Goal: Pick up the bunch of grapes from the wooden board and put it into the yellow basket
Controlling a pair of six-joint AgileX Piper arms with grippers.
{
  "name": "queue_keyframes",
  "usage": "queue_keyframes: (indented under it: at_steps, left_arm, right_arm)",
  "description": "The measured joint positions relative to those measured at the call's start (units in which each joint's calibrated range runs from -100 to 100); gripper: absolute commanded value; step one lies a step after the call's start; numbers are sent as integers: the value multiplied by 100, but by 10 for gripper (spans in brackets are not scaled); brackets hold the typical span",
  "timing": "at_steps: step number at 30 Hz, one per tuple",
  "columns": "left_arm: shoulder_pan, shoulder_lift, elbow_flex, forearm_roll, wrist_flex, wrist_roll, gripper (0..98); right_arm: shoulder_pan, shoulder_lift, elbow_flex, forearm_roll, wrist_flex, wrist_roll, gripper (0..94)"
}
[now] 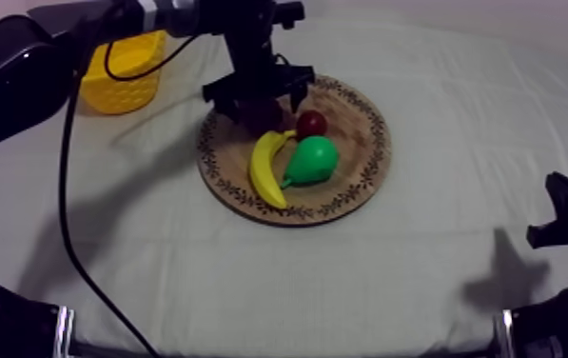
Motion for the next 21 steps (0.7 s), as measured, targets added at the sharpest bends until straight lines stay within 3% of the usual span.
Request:
queue_keyframes:
  at_steps: [17, 21]
  left_arm:
    - [-95, 262, -102, 99, -152, -196, 789]
    - [-113, 297, -89, 133, -187, -235, 718]
  right_arm:
    - [0, 0, 0, 0, 0, 0, 3]
    - [0, 0, 0, 0, 0, 0, 3]
